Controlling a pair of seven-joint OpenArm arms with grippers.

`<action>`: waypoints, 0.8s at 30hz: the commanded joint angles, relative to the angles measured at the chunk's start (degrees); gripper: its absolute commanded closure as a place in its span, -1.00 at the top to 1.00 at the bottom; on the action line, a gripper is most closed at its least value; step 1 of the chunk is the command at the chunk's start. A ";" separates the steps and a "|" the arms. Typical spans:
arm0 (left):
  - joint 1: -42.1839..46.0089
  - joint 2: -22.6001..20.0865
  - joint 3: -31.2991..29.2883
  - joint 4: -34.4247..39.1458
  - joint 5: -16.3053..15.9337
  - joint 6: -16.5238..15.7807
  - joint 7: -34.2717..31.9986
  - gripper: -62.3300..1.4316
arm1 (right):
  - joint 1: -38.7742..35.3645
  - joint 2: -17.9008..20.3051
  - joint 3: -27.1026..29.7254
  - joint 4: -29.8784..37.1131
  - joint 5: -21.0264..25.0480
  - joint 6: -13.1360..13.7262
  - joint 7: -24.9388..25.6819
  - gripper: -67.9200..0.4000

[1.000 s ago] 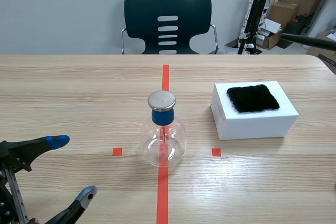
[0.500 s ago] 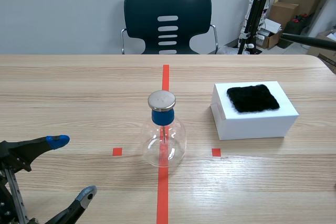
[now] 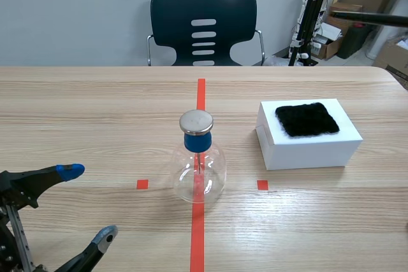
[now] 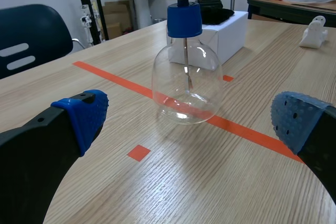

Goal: Do the electroscope experiment. hold the rod still at the electroscope

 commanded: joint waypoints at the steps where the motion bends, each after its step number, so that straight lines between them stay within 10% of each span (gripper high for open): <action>1: 0.13 -0.20 0.02 0.72 -0.37 -0.02 -1.20 1.00 | 3.21 2.47 -1.92 1.77 -0.81 -0.98 -0.90 -0.98; 24: 0.13 -0.20 0.02 0.72 -0.35 -0.02 -1.14 1.00 | 20.96 5.77 -29.64 4.74 -22.08 -3.23 -8.15 -0.98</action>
